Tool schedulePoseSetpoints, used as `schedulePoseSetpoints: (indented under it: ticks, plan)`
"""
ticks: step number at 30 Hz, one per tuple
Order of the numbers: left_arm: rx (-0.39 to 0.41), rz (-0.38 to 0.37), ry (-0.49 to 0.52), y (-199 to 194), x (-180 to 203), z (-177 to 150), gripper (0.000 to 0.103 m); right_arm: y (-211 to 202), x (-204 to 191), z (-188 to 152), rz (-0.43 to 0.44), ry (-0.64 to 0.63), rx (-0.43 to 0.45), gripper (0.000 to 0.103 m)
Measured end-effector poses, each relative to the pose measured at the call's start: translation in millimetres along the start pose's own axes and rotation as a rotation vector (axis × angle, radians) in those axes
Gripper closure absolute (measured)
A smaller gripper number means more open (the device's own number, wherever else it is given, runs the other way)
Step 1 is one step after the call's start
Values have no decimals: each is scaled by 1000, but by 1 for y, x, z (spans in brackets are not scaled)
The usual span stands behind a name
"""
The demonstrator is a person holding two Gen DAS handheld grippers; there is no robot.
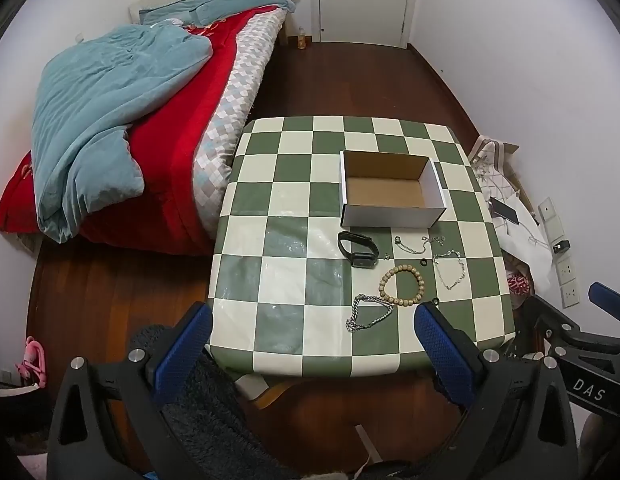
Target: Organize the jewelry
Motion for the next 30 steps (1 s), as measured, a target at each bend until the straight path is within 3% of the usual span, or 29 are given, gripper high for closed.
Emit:
schedulePoseSetpoints:
  ticks: [30]
  plan:
    - [17,-11,12,-12,0,5,0,-15,-1,0,-4,-4,6,0]
Point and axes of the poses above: each gripper's, at about its wrist camera, not at the fingertips, and y roughly the way its jaws point, x to its right, z to its top, the point moved 7 cm from there along y, roughly the way its jaws point, and after that the axes turned 13 degrees about z, right-handed, at the moved point
